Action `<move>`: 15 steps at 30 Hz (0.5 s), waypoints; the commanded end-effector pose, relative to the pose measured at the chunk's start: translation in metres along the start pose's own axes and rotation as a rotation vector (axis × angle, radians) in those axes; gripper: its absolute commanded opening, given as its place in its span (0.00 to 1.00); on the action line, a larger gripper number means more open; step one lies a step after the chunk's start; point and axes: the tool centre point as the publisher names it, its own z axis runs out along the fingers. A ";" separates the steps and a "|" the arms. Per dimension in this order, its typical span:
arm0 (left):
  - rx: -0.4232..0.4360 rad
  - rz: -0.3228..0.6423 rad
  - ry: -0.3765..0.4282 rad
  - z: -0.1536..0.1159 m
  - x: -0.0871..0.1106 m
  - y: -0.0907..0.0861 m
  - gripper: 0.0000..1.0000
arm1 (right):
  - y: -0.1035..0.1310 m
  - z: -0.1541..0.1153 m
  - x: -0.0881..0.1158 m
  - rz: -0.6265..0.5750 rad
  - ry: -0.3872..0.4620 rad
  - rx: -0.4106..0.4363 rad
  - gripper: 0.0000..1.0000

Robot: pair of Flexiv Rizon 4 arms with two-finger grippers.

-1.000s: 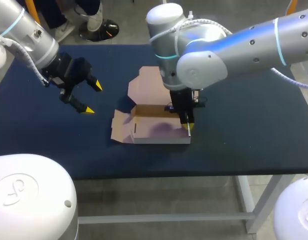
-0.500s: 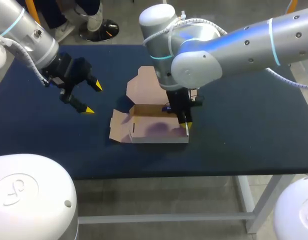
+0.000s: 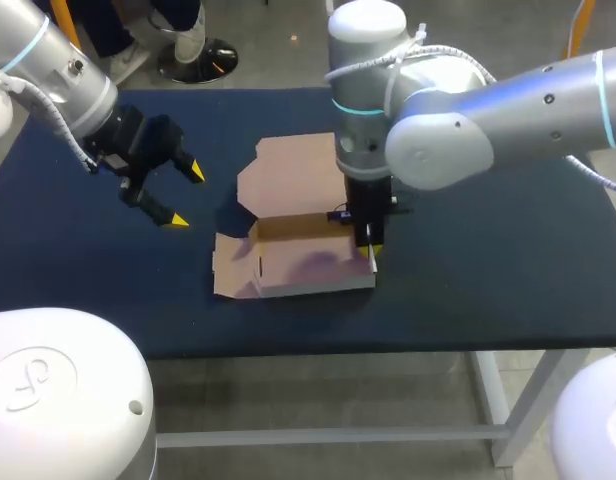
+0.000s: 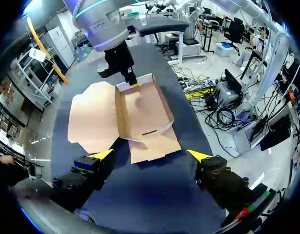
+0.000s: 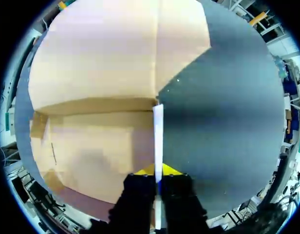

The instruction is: Assemble the packaging by folding the flat box into shape, placing the metal phone stand inside, and closing the box properly

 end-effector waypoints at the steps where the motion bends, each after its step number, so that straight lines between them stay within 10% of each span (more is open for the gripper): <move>1: -0.004 -0.001 0.001 -0.001 0.001 -0.001 1.00 | 0.002 0.003 0.001 -0.011 0.038 0.009 0.00; 15: -0.004 -0.001 0.001 -0.001 0.001 -0.001 1.00 | 0.002 0.007 0.007 0.008 0.043 0.022 0.00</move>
